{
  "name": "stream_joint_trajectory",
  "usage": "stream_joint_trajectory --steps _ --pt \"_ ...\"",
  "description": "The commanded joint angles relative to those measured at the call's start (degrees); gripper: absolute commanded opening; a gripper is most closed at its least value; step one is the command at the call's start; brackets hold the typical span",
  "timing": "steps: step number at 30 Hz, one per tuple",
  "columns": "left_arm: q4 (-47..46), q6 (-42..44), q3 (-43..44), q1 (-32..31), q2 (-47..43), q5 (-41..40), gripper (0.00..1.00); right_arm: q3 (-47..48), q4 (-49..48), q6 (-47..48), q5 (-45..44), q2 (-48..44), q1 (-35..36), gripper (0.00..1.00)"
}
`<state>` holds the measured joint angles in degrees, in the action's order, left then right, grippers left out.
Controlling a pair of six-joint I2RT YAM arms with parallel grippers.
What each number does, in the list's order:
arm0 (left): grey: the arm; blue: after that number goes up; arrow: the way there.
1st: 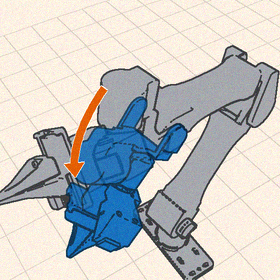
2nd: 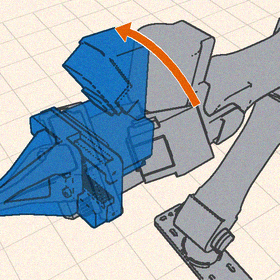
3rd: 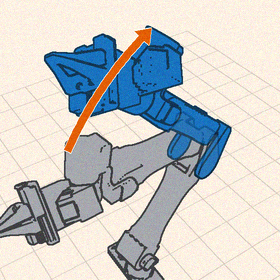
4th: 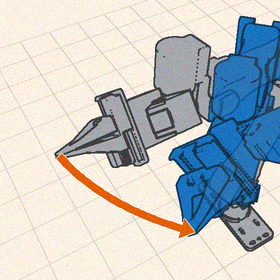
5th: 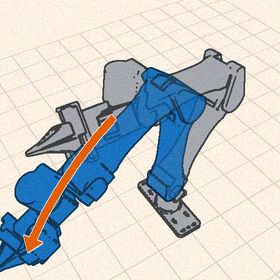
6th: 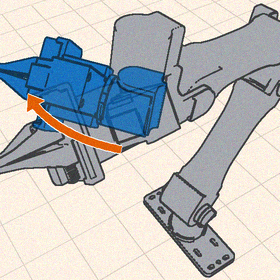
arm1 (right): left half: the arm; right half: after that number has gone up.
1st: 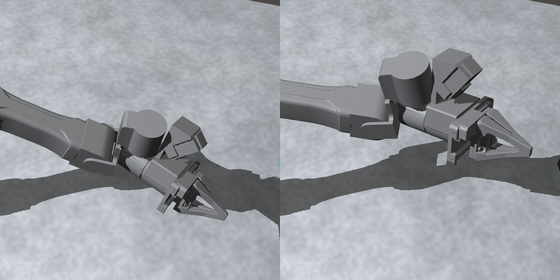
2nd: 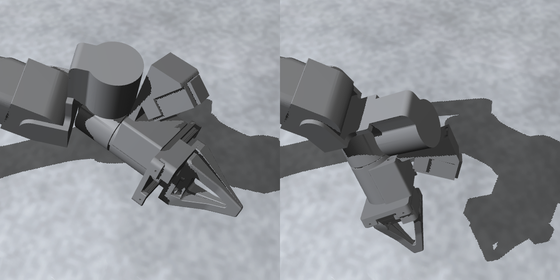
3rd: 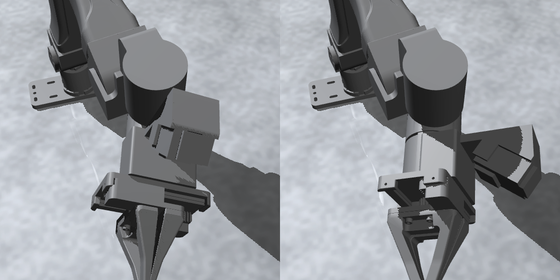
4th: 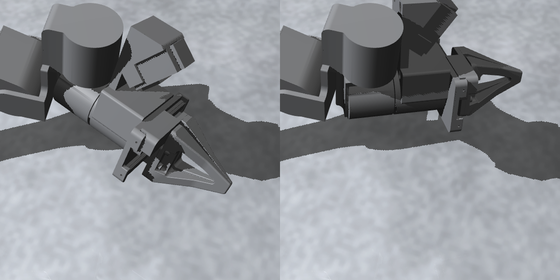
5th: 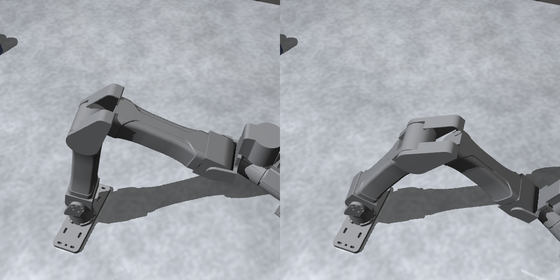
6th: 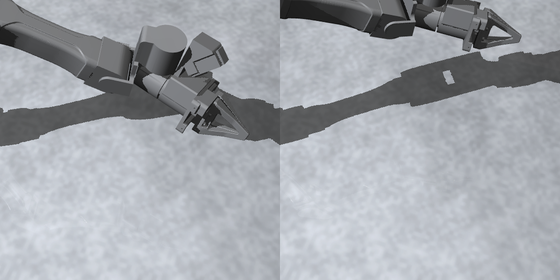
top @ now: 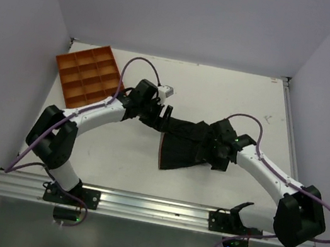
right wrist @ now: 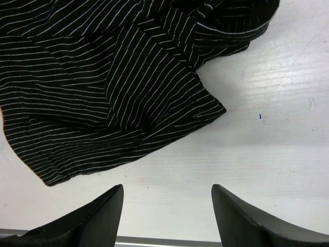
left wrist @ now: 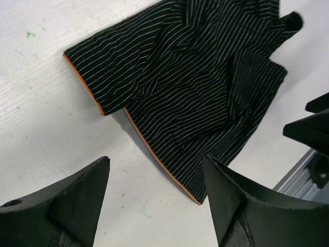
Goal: Roll the underwear
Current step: Flatten the underwear
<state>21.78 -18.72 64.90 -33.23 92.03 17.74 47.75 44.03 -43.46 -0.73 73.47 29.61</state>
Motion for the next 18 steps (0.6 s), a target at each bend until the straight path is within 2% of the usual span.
stream_joint_trajectory --steps 1,10,14,15,16,17,18 --pt "-4.8 3.6 1.8 0.54 2.98 1.25 0.77 -2.29 -5.96 -0.13 -3.22 -1.23 -0.34 0.72" --pt "-4.99 7.21 7.95 0.54 13.33 -1.12 0.73 -2.31 -14.58 -1.45 -4.9 5.8 -2.97 0.67" --pt "-5.96 6.77 11.47 0.54 17.91 -0.86 0.65 -0.12 -16.26 -0.84 -4.36 11.93 -3.76 0.64" --pt "-6.13 6.59 12.6 0.54 18.71 -0.17 0.61 0.59 -14.6 -0.49 -6.45 12.91 -4.03 0.62" --pt "-6.31 6.42 13.14 0.54 20.28 0.36 0.56 1.64 -13.37 -0.4 -8.48 13.71 -4.03 0.54" --pt "-5.88 6.15 13.84 0.54 20.99 0.46 0.39 1.73 -12.49 -0.48 -10.5 14.24 -4.12 0.49" --pt "-5.18 5.72 15.06 0.54 21.35 0.37 0.28 1.74 -11.78 -0.13 -12.52 14.24 -4.29 0.45"
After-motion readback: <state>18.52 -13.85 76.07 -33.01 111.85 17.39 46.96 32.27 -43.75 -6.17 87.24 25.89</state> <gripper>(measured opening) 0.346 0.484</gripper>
